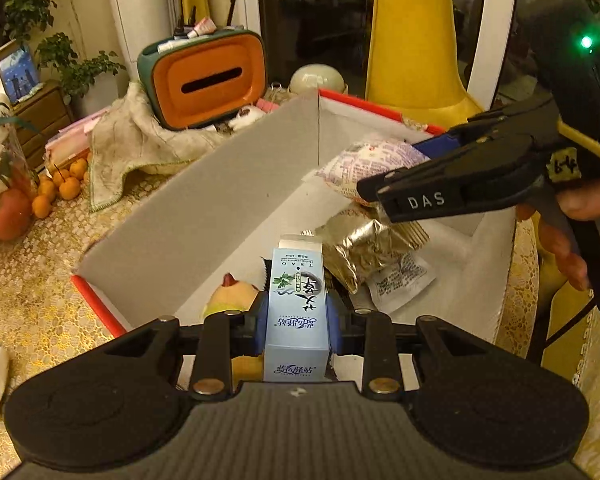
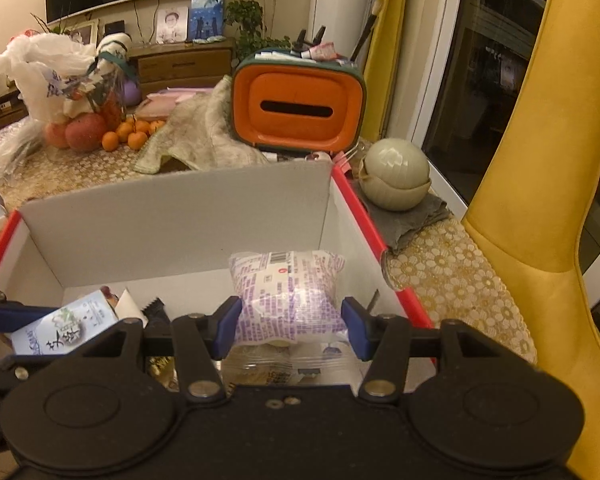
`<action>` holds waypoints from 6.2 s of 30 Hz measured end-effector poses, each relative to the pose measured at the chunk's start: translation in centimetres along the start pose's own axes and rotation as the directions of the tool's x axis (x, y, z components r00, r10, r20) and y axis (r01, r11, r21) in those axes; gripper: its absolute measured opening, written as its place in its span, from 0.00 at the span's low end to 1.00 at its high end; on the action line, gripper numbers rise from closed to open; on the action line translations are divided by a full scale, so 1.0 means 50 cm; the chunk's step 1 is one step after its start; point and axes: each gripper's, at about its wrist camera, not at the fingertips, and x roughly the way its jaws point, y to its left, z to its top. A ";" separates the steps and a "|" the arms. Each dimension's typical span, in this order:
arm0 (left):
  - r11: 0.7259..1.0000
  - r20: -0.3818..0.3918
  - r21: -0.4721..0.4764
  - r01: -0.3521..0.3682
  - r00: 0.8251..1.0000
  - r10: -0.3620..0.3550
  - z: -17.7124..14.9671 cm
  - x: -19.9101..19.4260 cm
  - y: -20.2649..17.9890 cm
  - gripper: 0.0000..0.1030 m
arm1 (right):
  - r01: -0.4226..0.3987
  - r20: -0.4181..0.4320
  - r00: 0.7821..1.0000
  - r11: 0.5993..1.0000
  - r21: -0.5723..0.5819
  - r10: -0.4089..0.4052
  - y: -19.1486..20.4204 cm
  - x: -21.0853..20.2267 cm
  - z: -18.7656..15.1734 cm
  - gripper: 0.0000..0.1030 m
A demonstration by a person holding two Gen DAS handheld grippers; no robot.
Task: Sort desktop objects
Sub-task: 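Open left tool to drop milk carton while right tool releases bread bag in box, then move both tools back from the shoebox to the items on the table, then grasp the blue biscuit pack with left tool while right tool grasps white tissue pack, then carry the biscuit pack and tissue pack with both tools into the shoebox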
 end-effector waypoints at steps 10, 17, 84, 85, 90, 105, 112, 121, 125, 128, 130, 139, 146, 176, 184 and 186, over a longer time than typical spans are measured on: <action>0.999 -0.060 0.005 0.035 0.998 -0.034 -0.013 0.030 -0.004 0.27 | -0.003 0.001 1.000 1.000 -0.008 0.003 -0.002 0.003 -0.003 0.54; 0.999 -0.050 0.019 0.035 0.998 -0.034 -0.017 0.019 -0.011 0.39 | 0.008 0.017 1.000 1.000 -0.024 -0.007 0.002 -0.009 -0.003 0.65; 0.959 0.217 -0.259 -0.113 0.961 0.171 -0.374 -0.491 0.203 0.82 | -0.203 0.169 0.954 0.948 -0.244 0.248 0.445 -0.321 -0.033 0.79; 0.956 0.211 -0.267 -0.121 0.961 0.180 -0.383 -0.494 0.214 0.82 | -0.208 0.166 0.953 0.948 -0.242 0.252 0.454 -0.316 -0.031 0.79; 0.931 0.205 -0.324 -0.170 0.948 0.244 -0.426 -0.509 0.265 0.82 | -0.239 0.146 0.949 0.941 -0.241 0.278 0.498 -0.290 -0.023 0.79; 0.889 0.183 -0.393 -0.235 0.927 0.326 -0.515 -0.481 0.393 1.00 | -0.285 0.081 0.946 0.924 -0.254 0.314 0.603 -0.174 0.012 0.79; 0.871 0.143 -0.445 -0.208 0.943 0.299 -0.555 -0.432 0.461 1.00 | -0.299 0.050 0.944 0.912 -0.281 0.325 0.644 -0.107 0.045 0.79; 0.848 0.107 -0.494 -0.192 0.954 0.279 -0.591 -0.371 0.534 1.00 | -0.310 0.004 0.945 0.899 -0.309 0.328 0.700 0.003 0.091 0.79; 0.842 0.086 -0.493 -0.218 0.951 0.296 -0.605 -0.348 0.548 1.00 | -0.319 -0.005 0.942 0.893 -0.317 0.335 0.725 0.048 0.110 0.79; 0.847 0.073 -0.484 -0.220 0.954 0.290 -0.610 -0.333 0.560 1.00 | -0.334 -0.020 0.938 0.884 -0.328 0.347 0.745 0.086 0.123 0.79; 0.850 0.064 -0.480 -0.219 0.957 0.283 -0.613 -0.324 0.566 1.00 | -0.339 -0.027 0.936 0.877 -0.342 0.352 0.759 0.110 0.131 0.79; 0.872 0.054 -0.429 -0.234 0.957 0.284 -0.618 -0.296 0.567 0.99 | -0.347 -0.051 0.935 0.874 -0.341 0.351 0.790 0.200 0.162 0.79; 0.884 0.061 -0.386 -0.265 0.949 0.311 -0.617 -0.286 0.556 0.97 | -0.379 -0.084 0.924 0.870 -0.314 0.372 0.796 0.242 0.154 0.80; 0.865 0.080 -0.410 -0.289 0.934 0.349 -0.564 -0.343 0.502 0.34 | -0.367 -0.042 0.929 0.898 -0.242 0.368 0.717 0.072 0.111 0.30; 0.875 0.123 -0.400 -0.271 0.931 0.345 -0.514 -0.392 0.441 0.34 | -0.378 -0.041 0.925 0.903 -0.206 0.378 0.645 -0.034 0.062 0.30; 0.880 0.133 -0.393 -0.266 0.931 0.341 -0.501 -0.400 0.424 0.34 | -0.378 -0.037 0.925 0.905 -0.196 0.379 0.628 -0.058 0.050 0.30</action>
